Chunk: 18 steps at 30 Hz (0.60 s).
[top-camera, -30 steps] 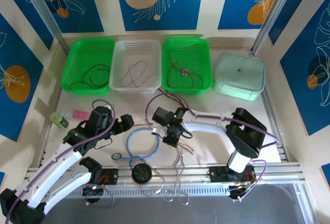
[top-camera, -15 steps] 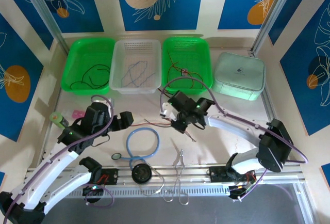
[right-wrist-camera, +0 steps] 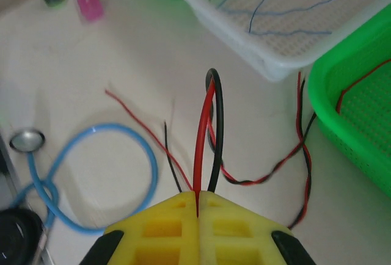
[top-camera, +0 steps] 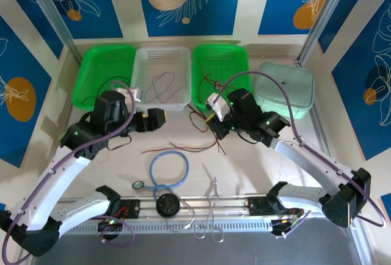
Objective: Untangle the cables
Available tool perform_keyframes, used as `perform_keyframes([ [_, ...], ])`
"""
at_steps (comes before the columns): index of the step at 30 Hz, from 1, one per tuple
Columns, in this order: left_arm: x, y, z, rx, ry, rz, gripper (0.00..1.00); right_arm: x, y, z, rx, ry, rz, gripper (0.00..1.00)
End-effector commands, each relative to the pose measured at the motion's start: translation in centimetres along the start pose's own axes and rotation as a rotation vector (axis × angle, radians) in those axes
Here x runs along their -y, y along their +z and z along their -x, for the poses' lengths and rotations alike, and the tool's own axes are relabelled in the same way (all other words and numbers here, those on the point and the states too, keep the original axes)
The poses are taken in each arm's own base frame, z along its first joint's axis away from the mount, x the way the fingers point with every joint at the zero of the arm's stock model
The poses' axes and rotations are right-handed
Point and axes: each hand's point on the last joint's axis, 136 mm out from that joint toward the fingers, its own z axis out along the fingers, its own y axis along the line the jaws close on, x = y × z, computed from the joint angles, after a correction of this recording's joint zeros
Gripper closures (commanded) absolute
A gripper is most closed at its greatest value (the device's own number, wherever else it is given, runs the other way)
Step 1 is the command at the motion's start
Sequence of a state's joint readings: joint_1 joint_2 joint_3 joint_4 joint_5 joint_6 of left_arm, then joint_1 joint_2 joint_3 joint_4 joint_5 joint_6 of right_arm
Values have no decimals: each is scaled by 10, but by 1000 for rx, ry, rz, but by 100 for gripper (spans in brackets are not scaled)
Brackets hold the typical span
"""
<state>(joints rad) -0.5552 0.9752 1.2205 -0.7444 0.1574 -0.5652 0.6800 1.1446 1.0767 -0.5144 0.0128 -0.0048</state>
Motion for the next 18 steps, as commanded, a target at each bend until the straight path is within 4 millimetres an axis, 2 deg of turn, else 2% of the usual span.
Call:
perform_keyframes([
  [1,9,-2,1,-55,36,-26,10,-5,-15,36,173,140,62,100],
  [6,24,14,2,-50,14,-114,13,1,-20,51,272,312,117,100],
  [11,59,36,-14,-81,-21,-340,16,6,-17,55,296,434,168,100],
  [18,85,65,-35,-135,-46,-458,23,6,-20,64,328,523,250,100],
])
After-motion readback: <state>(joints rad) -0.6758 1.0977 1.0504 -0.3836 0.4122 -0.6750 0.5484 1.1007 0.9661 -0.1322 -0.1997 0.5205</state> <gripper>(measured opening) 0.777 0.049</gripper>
